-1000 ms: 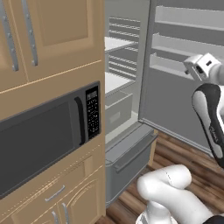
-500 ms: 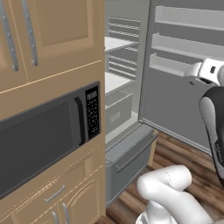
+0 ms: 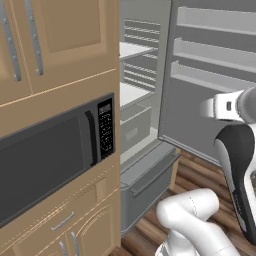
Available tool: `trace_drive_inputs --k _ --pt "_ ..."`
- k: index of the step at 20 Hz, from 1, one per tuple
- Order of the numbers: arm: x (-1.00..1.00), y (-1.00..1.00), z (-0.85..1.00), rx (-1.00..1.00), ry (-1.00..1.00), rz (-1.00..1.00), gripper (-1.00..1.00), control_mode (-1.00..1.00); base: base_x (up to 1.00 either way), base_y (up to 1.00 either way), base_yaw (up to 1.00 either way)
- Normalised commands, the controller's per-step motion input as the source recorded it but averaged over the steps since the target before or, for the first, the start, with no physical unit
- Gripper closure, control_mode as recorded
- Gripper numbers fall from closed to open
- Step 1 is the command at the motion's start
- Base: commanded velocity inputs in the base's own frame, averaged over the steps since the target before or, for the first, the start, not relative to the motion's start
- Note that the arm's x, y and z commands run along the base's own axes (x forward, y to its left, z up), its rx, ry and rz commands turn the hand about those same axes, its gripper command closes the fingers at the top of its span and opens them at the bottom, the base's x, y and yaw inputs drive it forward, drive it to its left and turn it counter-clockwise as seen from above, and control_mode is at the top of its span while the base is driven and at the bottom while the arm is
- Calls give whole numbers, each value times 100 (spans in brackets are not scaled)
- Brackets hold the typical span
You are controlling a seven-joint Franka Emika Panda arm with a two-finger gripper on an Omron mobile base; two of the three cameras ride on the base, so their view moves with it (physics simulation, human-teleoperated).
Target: There is a bowl on the dining counter. Grab a lemon wedge from the fridge and place it in the bowl. Then get the liquor bottle and glass cup from the cabinet and place them next to the bowl.
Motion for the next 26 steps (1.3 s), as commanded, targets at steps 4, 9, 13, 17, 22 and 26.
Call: trace_drive_inputs --k 4,9,13,17,22,26 --pt "1 11 -21 0 12 5 -100 -100 0 0 0" --pt "7 8 -14 -2 7 3 -100 -100 0 0 0" --pt "0 0 0 0 0 0 -100 100 15 -5 42" --pt "0 0 0 0 0 0 -100 100 21 -45 60" --pt "0 0 0 0 0 0 -100 100 1 -80 52" --pt "0 0 0 0 0 0 -100 100 -2 -89 26"
